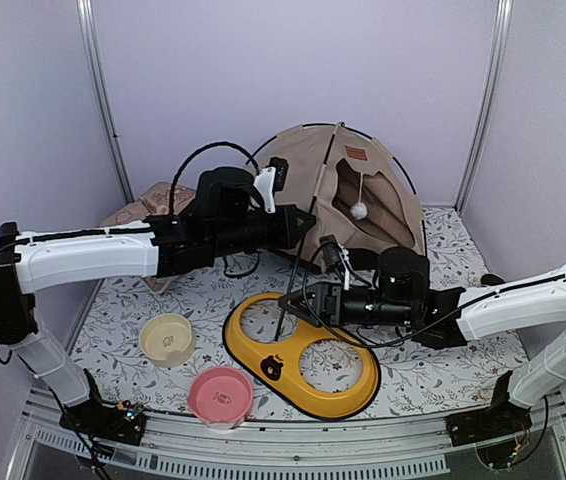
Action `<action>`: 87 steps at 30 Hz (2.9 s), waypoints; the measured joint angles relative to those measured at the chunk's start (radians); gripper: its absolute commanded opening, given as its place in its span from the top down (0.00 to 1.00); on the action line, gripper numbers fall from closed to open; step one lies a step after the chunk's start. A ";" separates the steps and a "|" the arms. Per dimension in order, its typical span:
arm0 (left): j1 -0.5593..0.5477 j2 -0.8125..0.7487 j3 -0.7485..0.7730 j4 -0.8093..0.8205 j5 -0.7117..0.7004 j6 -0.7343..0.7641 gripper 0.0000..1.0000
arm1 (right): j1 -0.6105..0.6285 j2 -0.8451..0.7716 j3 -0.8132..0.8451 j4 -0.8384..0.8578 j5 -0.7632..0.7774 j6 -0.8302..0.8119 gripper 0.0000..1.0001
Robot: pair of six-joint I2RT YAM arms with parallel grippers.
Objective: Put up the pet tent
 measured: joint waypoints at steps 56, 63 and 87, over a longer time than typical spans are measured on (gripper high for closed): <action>-0.002 0.031 0.046 -0.006 0.105 0.042 0.61 | 0.016 0.069 0.056 -0.096 0.003 -0.058 1.00; -0.004 -0.149 -0.098 0.022 0.093 0.113 0.45 | 0.002 0.025 0.068 -0.177 -0.060 -0.071 1.00; 0.022 -0.292 -0.609 0.484 -0.009 0.154 0.56 | -0.065 0.027 0.298 -0.293 -0.378 -0.068 1.00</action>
